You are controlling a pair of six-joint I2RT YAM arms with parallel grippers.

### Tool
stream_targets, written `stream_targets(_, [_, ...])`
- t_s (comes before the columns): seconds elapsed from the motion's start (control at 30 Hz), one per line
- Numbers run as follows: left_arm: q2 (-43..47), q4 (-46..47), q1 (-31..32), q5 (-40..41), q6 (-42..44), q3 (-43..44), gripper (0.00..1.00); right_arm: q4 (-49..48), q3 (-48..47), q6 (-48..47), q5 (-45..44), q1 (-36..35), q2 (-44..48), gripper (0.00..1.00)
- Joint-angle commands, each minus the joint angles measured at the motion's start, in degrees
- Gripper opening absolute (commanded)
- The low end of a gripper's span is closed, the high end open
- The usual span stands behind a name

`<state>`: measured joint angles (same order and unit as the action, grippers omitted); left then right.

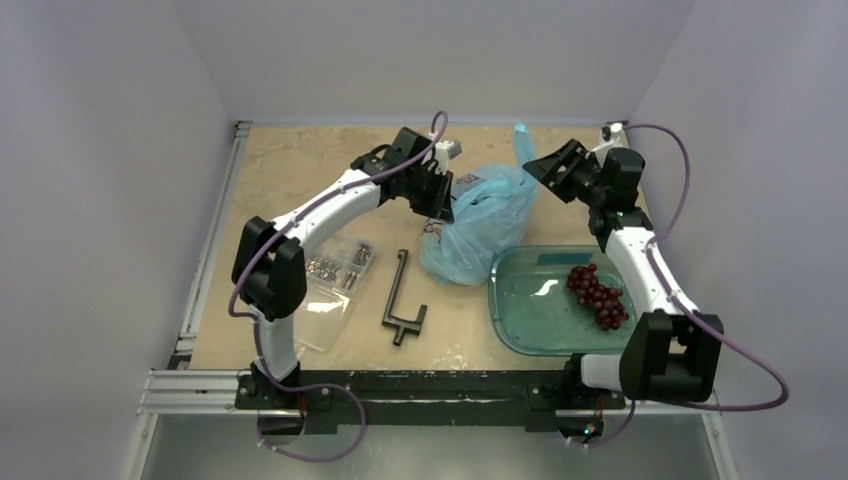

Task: Take the fake fruits out of the plastic bag
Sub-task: Untie the plastic bag at the center of the board, then adjust the plastic bag at the center of the board.

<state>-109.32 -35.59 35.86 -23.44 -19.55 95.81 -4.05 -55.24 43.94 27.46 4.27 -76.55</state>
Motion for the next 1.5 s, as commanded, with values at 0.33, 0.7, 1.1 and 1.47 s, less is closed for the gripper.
stream_targets(0.33, [11.5,2.7,-3.7,-0.1,2.3,-2.7,0.55,5.2,-3.9,-0.3,-8.9,-17.9,-3.2,0.99])
stream_targets(0.7, [12.2,-1.2,-4.0,4.1,5.3,-0.3,0.71,4.4,-8.6,2.8,-14.4,-20.8,-11.5,0.64])
stream_targets(1.1, [11.8,-1.3,-4.1,3.7,6.1,-0.4,0.70,4.3,-12.5,0.2,-18.4,-23.1,-17.4,0.61])
stream_targets(1.47, [13.1,1.0,-9.4,-4.5,4.3,-1.1,0.69,-7.9,-11.1,-18.3,-9.4,-26.1,-14.1,0.00])
